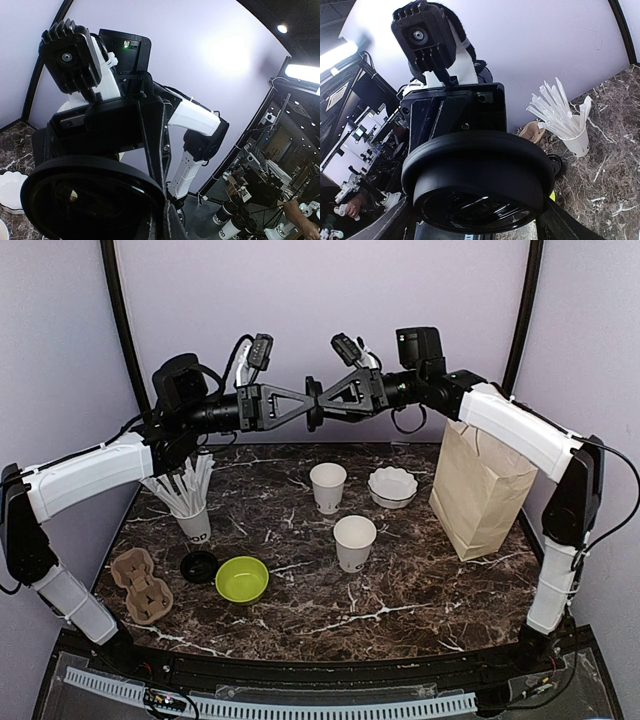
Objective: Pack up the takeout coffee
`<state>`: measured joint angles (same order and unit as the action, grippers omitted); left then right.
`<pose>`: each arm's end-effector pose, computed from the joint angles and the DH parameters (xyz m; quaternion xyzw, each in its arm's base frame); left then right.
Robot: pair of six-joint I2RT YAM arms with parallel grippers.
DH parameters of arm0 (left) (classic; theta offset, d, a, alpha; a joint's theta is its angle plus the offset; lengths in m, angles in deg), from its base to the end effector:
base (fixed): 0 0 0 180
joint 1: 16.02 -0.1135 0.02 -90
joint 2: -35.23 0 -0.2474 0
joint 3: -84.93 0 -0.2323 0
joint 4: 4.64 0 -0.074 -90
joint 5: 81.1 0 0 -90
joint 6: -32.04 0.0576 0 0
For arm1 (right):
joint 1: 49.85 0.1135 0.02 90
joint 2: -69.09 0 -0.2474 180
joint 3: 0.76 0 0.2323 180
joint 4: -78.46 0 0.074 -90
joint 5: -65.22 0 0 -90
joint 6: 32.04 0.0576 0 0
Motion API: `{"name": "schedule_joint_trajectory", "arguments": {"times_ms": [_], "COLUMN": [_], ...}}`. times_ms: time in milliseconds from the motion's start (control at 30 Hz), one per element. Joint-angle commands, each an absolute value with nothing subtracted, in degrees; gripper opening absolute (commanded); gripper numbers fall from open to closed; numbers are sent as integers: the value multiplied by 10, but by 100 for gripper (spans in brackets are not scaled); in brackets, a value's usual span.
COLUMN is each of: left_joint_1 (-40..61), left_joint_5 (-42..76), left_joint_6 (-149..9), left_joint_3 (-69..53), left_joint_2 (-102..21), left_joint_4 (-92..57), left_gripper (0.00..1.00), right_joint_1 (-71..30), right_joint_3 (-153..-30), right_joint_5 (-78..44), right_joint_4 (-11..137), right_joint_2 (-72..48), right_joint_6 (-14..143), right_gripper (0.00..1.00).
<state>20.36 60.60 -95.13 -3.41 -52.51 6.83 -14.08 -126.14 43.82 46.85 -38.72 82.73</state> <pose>0.2532 -0.2427 0.4057 0.3430 0.5478 -0.6402 0.4152 0.3008 0.2828 0.3961 -0.4076 0.6149 0.6399 0.2152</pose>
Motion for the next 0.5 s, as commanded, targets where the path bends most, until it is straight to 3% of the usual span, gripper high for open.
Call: {"name": "schedule_joint_trajectory", "arguments": {"times_ms": [0,300,467], "left_joint_1": [203,203,203], "left_joint_5": [618,621,598], "left_joint_6": [-954,-934,-900], "left_joint_3": [-39,-26,-13], "left_joint_2": [-512,-518,-516], "left_joint_4": [79,46,-22], "left_gripper": [6,8,28], "right_joint_1": [-141,-147,-152], "right_joint_3": [-1259,-1255,-1260], "right_joint_5": [457,444,432], "right_joint_4": [508,511,480], "right_joint_2": [-387,-390,-391], "right_joint_6": [841,846,813], "right_gripper": [80,74,71]}}
